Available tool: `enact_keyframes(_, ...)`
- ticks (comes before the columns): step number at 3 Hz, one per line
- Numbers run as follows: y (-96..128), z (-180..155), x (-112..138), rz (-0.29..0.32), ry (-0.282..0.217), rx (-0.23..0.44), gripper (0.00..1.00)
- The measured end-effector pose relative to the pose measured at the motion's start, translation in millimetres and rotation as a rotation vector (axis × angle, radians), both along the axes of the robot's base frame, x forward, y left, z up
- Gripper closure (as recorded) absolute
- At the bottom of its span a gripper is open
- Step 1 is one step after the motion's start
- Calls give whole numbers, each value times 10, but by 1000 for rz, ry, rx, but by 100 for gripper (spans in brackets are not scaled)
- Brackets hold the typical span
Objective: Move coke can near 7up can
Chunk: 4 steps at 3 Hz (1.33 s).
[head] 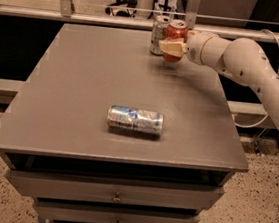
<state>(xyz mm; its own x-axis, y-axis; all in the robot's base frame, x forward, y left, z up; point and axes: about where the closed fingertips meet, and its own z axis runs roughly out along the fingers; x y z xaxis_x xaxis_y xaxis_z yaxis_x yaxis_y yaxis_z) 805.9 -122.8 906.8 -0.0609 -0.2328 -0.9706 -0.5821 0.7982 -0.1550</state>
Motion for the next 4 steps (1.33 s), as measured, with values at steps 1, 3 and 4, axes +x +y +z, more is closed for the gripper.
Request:
enact_keyframes(1,45,-82,122,10,1,-4,62)
enact_keyframes(3,104,-82,323,26,-28,-31,15)
enact_keyframes(4,119,-109,293,37,-31,-32,0)
